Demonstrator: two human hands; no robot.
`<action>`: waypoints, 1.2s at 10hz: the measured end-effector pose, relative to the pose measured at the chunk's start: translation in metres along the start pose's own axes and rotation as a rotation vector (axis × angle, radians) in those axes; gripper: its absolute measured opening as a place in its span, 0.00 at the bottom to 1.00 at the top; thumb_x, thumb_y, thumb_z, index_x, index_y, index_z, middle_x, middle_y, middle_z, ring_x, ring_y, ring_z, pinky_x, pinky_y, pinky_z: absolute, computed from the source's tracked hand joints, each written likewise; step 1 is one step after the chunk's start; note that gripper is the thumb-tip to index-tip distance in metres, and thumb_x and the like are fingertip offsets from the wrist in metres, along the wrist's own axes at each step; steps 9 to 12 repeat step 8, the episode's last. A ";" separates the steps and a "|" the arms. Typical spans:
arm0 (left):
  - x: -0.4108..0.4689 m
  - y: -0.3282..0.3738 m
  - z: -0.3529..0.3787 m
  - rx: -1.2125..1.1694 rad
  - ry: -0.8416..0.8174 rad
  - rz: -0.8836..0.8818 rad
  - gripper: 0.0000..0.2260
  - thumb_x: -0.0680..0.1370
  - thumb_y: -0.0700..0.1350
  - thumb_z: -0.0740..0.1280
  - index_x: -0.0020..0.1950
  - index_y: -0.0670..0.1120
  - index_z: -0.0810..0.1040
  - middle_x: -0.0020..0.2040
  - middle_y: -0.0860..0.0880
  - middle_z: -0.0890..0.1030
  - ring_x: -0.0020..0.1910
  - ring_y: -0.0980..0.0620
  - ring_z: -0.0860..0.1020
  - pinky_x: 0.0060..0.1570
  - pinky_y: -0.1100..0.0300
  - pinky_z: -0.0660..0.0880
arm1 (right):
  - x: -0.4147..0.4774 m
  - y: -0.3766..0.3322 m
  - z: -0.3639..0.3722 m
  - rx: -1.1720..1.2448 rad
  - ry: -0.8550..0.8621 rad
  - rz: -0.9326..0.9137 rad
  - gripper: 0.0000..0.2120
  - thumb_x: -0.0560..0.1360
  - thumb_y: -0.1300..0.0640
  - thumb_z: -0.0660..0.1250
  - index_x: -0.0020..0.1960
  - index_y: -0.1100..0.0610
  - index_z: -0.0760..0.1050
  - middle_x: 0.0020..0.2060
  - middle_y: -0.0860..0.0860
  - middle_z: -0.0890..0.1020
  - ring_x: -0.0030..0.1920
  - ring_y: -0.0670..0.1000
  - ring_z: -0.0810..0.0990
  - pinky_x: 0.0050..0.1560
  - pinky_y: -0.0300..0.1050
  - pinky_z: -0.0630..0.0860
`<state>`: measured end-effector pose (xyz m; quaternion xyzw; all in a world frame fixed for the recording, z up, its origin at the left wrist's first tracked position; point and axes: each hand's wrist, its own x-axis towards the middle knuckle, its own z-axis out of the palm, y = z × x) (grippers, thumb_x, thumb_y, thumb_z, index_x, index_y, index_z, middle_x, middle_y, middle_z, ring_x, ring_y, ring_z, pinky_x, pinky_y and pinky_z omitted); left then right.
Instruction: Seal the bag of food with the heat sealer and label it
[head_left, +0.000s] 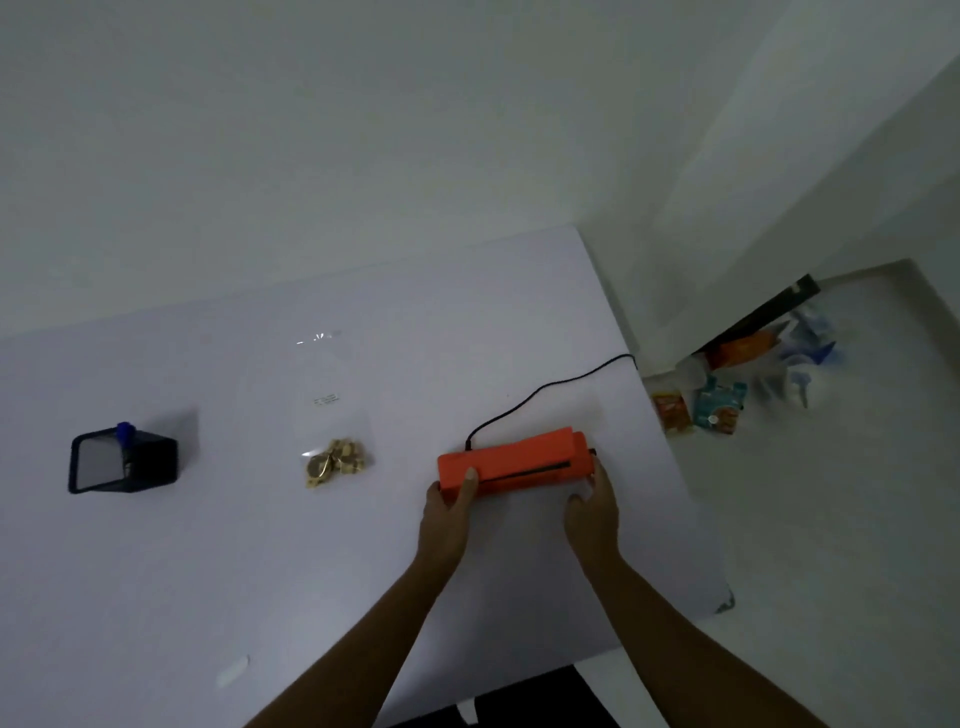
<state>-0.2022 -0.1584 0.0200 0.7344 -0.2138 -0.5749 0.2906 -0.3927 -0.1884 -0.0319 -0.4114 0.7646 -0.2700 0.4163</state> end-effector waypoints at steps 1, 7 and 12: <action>0.017 0.018 0.006 -0.052 0.053 -0.007 0.32 0.73 0.68 0.62 0.69 0.48 0.68 0.60 0.50 0.74 0.58 0.51 0.73 0.59 0.54 0.69 | 0.030 -0.017 0.006 -0.011 -0.042 -0.048 0.36 0.71 0.76 0.57 0.76 0.57 0.61 0.72 0.56 0.70 0.72 0.56 0.67 0.72 0.58 0.65; 0.090 0.110 -0.016 0.191 0.095 -0.036 0.39 0.74 0.66 0.64 0.72 0.38 0.62 0.68 0.37 0.71 0.65 0.39 0.72 0.62 0.50 0.70 | 0.106 -0.090 0.005 -0.226 -0.257 -0.191 0.30 0.76 0.75 0.55 0.76 0.59 0.61 0.70 0.59 0.71 0.69 0.59 0.71 0.69 0.49 0.66; 0.075 0.122 -0.029 0.239 0.088 0.009 0.38 0.77 0.65 0.61 0.74 0.37 0.58 0.72 0.37 0.68 0.69 0.39 0.69 0.63 0.51 0.68 | 0.112 -0.106 -0.005 -0.248 -0.193 -0.201 0.27 0.78 0.71 0.56 0.76 0.60 0.60 0.73 0.58 0.67 0.72 0.58 0.67 0.71 0.50 0.64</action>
